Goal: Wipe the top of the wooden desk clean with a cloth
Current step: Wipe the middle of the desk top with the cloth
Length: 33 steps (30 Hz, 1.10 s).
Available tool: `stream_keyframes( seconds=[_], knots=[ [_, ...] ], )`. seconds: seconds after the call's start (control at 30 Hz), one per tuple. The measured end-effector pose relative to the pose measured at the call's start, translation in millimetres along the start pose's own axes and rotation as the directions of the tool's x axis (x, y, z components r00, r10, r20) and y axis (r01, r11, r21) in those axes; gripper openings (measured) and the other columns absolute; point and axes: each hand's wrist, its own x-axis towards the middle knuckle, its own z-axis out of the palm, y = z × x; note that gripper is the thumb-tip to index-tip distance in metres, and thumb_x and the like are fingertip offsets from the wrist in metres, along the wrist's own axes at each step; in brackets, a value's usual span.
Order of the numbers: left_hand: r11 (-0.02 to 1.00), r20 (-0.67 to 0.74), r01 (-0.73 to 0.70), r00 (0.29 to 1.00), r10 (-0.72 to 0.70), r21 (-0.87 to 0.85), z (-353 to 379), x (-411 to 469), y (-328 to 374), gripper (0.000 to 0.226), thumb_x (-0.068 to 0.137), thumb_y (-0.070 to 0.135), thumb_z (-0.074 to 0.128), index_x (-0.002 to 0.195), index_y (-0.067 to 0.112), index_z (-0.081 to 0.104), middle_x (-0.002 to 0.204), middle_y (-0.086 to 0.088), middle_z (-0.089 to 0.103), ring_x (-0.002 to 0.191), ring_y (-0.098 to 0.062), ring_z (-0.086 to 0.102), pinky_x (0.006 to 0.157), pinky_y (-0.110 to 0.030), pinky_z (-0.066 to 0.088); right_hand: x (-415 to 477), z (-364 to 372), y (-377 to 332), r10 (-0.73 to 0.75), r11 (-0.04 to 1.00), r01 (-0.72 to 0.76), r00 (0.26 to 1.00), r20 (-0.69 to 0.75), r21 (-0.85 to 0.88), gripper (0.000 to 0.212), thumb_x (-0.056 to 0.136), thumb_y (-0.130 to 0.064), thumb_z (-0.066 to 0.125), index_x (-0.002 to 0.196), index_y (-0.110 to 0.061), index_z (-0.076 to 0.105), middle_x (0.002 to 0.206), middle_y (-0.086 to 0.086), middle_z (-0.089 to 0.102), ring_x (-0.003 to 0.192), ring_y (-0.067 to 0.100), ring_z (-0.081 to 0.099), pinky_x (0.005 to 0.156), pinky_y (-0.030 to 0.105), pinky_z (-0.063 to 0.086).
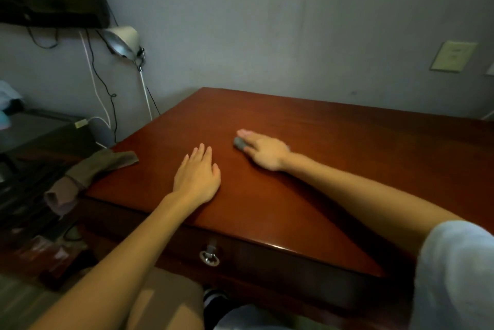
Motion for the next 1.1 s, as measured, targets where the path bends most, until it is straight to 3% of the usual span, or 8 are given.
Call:
stream_keyframes(
  seconds=[0.1,0.2,0.3,0.47,0.63,0.73,0.9,1.1],
  knots=[
    [0.999,-0.031,0.046,0.998,-0.046,0.002,-1,4,0,0.058,0.102,0.032,0.028,0.153,0.008,0.014,0.161,-0.010,0.004,0.148,-0.021,0.006,0.118,-0.032,0.012,-47,7,-21,-0.286,0.958,0.286,0.958,0.020,-0.027,0.053,0.102,-0.031,0.035,0.151,-0.022,0.018,0.158,-0.006,0.016,0.145,0.006,0.014,0.115,0.018,0.007],
    [0.996,-0.036,0.075,0.997,-0.074,0.049,-5,16,4,0.059,0.102,0.032,0.029,0.153,0.008,0.012,0.161,-0.011,0.001,0.148,-0.023,0.004,0.119,-0.033,0.011,-91,-3,3,-0.335,0.942,0.335,0.942,0.022,0.006,0.052,0.102,-0.029,0.037,0.150,-0.026,0.018,0.156,-0.014,0.015,0.142,-0.003,0.011,0.112,0.007,0.003],
    [0.998,0.003,0.028,1.000,-0.028,0.058,-7,33,15,0.058,0.103,0.031,0.028,0.153,0.008,0.011,0.161,-0.012,0.000,0.148,-0.023,0.002,0.120,-0.034,0.004,-105,-23,54,-0.155,0.988,0.156,0.988,0.019,-0.010,0.052,0.102,-0.030,0.036,0.150,-0.029,0.016,0.154,-0.018,0.011,0.140,-0.007,0.007,0.106,0.000,-0.002],
    [0.999,0.044,-0.032,0.999,0.030,0.042,4,56,33,0.058,0.103,0.035,0.022,0.153,0.010,0.009,0.161,-0.008,0.001,0.148,-0.020,0.001,0.121,-0.035,0.002,-70,-45,140,0.231,0.973,-0.231,0.973,-0.022,-0.020,0.052,0.103,-0.039,0.028,0.151,-0.026,0.016,0.158,-0.007,0.014,0.145,0.008,0.013,0.115,0.023,0.011],
    [0.999,0.031,-0.018,0.999,0.017,0.042,14,60,32,0.059,0.103,0.039,0.016,0.154,0.013,0.004,0.161,-0.005,-0.001,0.148,-0.017,-0.001,0.121,-0.034,0.000,16,-38,141,0.348,0.937,-0.350,0.934,-0.081,-0.010,0.061,0.100,-0.051,0.018,0.152,-0.021,0.014,0.160,-0.001,0.011,0.147,0.014,0.011,0.120,0.033,0.010],
    [0.999,0.025,-0.020,1.000,0.019,0.043,15,60,31,0.059,0.103,0.040,0.016,0.154,0.013,0.003,0.161,-0.004,-0.002,0.148,-0.017,-0.002,0.120,-0.033,0.000,62,-25,100,0.291,0.956,-0.292,0.955,-0.064,-0.010,0.058,0.102,-0.047,0.019,0.152,-0.020,0.013,0.160,0.000,0.009,0.147,0.015,0.009,0.119,0.032,0.008],
    [0.999,0.020,-0.015,1.000,0.015,0.043,16,62,30,0.059,0.102,0.040,0.017,0.154,0.014,0.004,0.161,-0.003,0.000,0.148,-0.016,-0.001,0.120,-0.032,0.000,70,-4,32,-0.010,0.999,0.011,1.000,0.025,-0.045,0.054,0.103,-0.033,0.027,0.153,-0.019,0.011,0.160,0.000,0.009,0.147,0.013,0.010,0.117,0.025,0.007],
    [0.999,0.030,-0.021,0.999,0.020,0.042,15,60,29,0.060,0.103,0.041,0.017,0.154,0.015,0.003,0.161,-0.002,-0.001,0.148,-0.016,-0.002,0.120,-0.032,0.000,-9,-21,76,-0.123,0.992,0.124,0.991,0.052,-0.014,0.053,0.103,-0.034,0.031,0.152,-0.027,0.012,0.158,-0.010,0.011,0.145,0.003,0.010,0.111,0.015,0.007]
  ],
)
